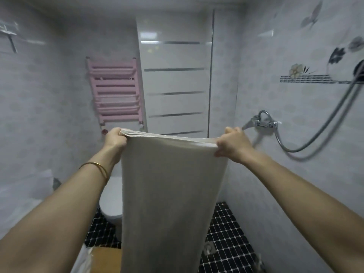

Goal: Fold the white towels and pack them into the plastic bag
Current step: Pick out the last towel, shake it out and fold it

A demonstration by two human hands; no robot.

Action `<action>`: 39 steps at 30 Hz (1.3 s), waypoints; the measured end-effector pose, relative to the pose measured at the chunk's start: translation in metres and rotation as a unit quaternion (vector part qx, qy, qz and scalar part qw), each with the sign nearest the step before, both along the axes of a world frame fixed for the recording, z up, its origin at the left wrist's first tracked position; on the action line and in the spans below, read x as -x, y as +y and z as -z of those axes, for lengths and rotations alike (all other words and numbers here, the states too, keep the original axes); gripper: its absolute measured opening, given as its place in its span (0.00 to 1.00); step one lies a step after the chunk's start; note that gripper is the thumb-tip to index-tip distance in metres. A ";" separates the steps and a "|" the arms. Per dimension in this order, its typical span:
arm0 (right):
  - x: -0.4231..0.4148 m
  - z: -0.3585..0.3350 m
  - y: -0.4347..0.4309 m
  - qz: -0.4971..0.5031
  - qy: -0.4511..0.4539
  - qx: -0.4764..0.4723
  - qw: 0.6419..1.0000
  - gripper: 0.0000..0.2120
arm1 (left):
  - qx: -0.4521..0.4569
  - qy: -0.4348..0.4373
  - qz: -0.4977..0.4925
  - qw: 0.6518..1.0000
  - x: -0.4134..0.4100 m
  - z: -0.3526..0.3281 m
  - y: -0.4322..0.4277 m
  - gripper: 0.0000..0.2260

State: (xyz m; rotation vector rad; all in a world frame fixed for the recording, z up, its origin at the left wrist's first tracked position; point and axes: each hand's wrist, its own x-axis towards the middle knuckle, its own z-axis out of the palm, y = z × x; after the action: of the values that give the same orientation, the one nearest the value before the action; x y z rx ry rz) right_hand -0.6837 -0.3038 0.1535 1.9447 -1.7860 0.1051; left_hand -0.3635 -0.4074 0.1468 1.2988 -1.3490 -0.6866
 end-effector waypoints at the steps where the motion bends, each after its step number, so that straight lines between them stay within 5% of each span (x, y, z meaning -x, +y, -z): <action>1: 0.001 0.003 -0.001 0.004 0.028 0.015 0.999 0.17 | 0.011 -0.003 -0.006 1.000 0.003 -0.002 0.000 0.17; 4: 0.006 0.016 -0.002 0.002 0.015 0.065 0.998 0.17 | 0.038 -0.005 -0.029 0.999 0.001 -0.008 0.002 0.17; 7: 0.008 0.027 -0.004 -0.001 -0.215 0.102 0.971 0.11 | 0.055 -0.012 -0.034 0.998 -0.005 -0.011 0.007 0.17; 9: 0.004 0.032 -0.008 0.010 -0.419 0.066 0.905 0.07 | 0.068 -0.020 -0.031 0.997 -0.006 -0.013 0.011 0.18; 11: -0.002 0.038 -0.012 0.024 -0.596 0.014 0.802 0.06 | 0.087 -0.026 -0.027 0.996 -0.004 -0.014 0.018 0.16; 13: -0.005 0.042 -0.015 0.026 -0.681 -0.033 0.731 0.07 | 0.104 -0.053 -0.045 0.992 -0.003 -0.013 0.025 0.15; 16: -0.007 0.046 -0.017 0.004 -0.700 -0.043 0.713 0.08 | 0.125 -0.137 -0.106 0.977 -0.007 -0.007 0.035 0.13; 19: -0.012 0.052 -0.013 -0.016 -0.674 0.000 0.739 0.05 | 0.112 -0.186 -0.132 0.967 -0.010 0.003 0.042 0.11; 24: -0.015 0.068 -0.003 -0.018 -0.636 0.050 0.770 0.18 | 0.076 -0.237 -0.110 0.962 -0.018 0.023 0.048 0.09; 29: -0.013 0.066 0.003 0.005 -0.708 0.015 0.706 0.08 | -0.031 -0.265 -0.090 0.959 -0.020 0.039 0.041 0.11; 34: -0.004 0.068 0.022 -0.104 -0.775 -0.095 0.616 0.11 | -0.098 -0.196 -0.044 0.975 -0.019 0.043 0.032 0.12; 39: -0.001 0.071 0.040 -0.118 -0.691 -0.174 0.692 0.13 | -0.155 -0.127 -0.085 0.976 -0.009 0.040 0.028 0.15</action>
State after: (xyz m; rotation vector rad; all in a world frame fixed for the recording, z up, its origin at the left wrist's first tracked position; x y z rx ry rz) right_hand -0.6827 -0.2639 0.0822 2.5642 -2.3882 1.9020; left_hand -0.3540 -0.3798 0.1067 1.7811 -1.3487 -0.6454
